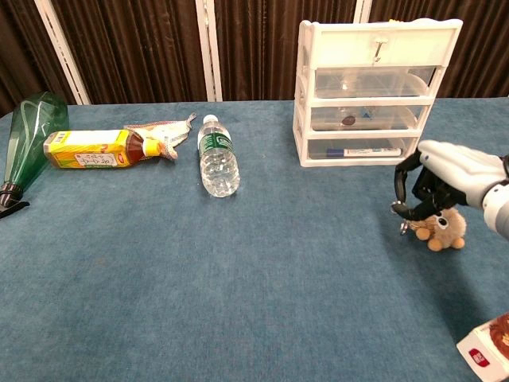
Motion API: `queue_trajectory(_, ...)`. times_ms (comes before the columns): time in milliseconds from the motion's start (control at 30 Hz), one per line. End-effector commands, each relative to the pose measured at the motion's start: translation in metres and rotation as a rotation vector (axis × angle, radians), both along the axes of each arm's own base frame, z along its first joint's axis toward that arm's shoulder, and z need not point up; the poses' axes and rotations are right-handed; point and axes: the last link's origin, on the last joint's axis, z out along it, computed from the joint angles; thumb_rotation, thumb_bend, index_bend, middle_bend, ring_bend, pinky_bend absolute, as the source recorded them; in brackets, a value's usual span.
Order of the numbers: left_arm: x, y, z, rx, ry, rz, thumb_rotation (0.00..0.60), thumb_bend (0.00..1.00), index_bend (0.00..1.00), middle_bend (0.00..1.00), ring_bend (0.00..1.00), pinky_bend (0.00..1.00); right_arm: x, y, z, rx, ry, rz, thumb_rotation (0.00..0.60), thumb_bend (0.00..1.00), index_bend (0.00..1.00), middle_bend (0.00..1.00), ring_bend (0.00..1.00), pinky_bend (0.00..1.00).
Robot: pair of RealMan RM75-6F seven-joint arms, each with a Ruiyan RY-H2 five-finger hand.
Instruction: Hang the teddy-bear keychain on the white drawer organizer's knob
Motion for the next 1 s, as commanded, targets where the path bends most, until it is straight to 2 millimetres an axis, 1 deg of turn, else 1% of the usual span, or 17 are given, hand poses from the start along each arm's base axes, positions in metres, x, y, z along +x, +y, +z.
queue_trajectory(33, 0.000, 0.000, 0.000, 0.000, 0.000, -0.001, 0.600, 0.00, 0.00, 0.00, 0.00, 0.00, 0.006, -0.003, 0.009, -0.040, -0.021, 0.021, 0.600, 0.37, 0.64, 1.00, 1.00, 0.97)
queue_trajectory(267, 0.000, 0.000, 0.000, 0.000, -0.002, 0.002, 0.600, 0.00, 0.00, 0.00, 0.00, 0.00, 0.018, -0.014, 0.028, -0.124, -0.054, 0.033, 0.600, 0.37, 0.65, 1.00, 1.00, 0.97)
queue_trajectory(567, 0.000, 0.001, 0.000, -0.003, -0.005, 0.006, 0.600, 0.00, 0.00, 0.00, 0.00, 0.00, 0.037, -0.038, 0.055, -0.223, -0.033, 0.042, 0.600, 0.37, 0.64, 1.00, 1.00, 0.97)
queue_trajectory(767, -0.001, 0.001, 0.000, -0.004, -0.008, 0.012, 0.600, 0.00, 0.00, 0.00, 0.00, 0.00, 0.048, -0.051, 0.073, -0.265, -0.018, 0.044, 0.600, 0.37, 0.64, 1.00, 1.00, 0.97)
queue_trajectory(1000, -0.001, 0.001, 0.000, -0.008, -0.014, 0.015, 0.600, 0.00, 0.00, 0.00, 0.00, 0.00, 0.058, -0.061, 0.089, -0.304, -0.015, 0.045, 0.600, 0.37, 0.64, 1.00, 1.00, 0.97)
